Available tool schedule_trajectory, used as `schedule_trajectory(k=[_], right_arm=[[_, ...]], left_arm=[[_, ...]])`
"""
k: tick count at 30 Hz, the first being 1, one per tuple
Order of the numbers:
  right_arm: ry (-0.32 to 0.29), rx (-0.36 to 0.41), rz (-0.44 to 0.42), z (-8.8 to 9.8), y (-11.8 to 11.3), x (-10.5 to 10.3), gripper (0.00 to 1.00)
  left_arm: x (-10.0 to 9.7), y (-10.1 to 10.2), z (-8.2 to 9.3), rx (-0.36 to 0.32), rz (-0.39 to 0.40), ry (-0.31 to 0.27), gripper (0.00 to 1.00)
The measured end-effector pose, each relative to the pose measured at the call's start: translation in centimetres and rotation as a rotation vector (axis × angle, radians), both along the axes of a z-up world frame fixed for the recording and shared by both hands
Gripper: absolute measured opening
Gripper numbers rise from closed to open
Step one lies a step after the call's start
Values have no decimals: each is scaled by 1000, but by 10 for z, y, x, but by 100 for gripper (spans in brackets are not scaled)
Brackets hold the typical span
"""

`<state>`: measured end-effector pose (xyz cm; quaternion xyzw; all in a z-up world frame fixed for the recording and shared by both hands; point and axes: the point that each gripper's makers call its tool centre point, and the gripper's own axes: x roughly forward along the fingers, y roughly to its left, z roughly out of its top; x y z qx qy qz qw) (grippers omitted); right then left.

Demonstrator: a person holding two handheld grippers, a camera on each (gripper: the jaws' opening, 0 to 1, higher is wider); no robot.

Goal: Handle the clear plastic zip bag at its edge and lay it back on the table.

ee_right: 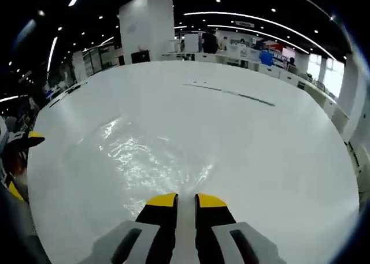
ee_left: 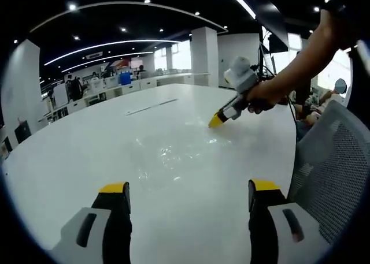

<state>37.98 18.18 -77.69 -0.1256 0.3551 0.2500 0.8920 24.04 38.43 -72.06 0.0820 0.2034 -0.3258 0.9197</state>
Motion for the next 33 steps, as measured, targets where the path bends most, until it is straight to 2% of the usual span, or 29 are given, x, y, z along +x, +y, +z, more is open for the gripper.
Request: schedule_trajectory(k=[1,5,7,14,18,21,24,30,33], right_arm=[[-6,-12,19,0,2,-2,5],[-7,4,-1,-1,3,0,1],[-17,-22,3,-1,1,-1,0],[10,25,-65,-1,2,-4,0],[55,146,-148,6,6,-8,0],[58,219,-204,14,9,-9,0],[55,236,-220,17,9,-10,0],[62,324,-301,28,13,-14,0],[59,334,-325,29,12,-15,0]], left_arm=[[0,0,0,1,-1,0,84],[-1,-1,-1,6,-7,0,83],[0,-2,-1,5,-7,-3,83],[0,-6,2,3,-10,-9,82],[-1,-9,5,0,-13,-13,81],[-2,-14,8,7,-26,-23,81],[-2,-20,9,12,-38,-27,81],[-2,-39,7,33,-61,-30,77],[-4,-50,6,52,-82,-36,76]])
